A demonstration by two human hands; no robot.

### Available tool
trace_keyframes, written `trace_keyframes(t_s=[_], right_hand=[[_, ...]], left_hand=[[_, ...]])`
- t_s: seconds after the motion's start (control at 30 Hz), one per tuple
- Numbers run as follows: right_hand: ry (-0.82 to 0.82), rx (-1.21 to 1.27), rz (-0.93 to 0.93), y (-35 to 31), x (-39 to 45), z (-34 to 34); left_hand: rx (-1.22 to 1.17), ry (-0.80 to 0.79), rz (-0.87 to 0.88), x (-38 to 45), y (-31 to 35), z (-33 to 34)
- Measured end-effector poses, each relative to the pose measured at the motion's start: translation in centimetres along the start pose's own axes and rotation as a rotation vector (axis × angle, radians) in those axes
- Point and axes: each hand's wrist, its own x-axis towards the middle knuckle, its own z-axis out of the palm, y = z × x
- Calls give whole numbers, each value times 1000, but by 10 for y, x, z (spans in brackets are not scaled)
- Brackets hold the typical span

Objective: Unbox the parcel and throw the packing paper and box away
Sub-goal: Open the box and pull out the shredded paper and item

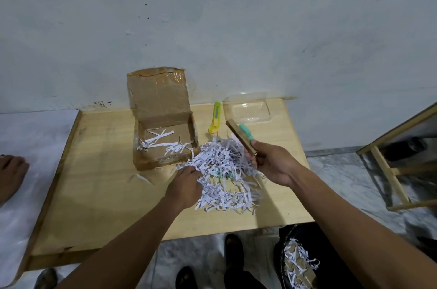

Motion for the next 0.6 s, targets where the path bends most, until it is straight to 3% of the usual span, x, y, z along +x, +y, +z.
trace_keyframes(t_s=[0.07,0.23,0.37,0.6], right_hand=[[67,66,9,4,8,-5],[471,-41,-4,-1,33,-22],[651,-2,13,-1,62,-43],[897,-512,67,2,98,-76]], left_hand=[[-7,1,-3,-1,0,-1],[-13,27,4,3,-1,-1],[3,1,-38,8,3,-1],[7,-20,-39,8,1,2]])
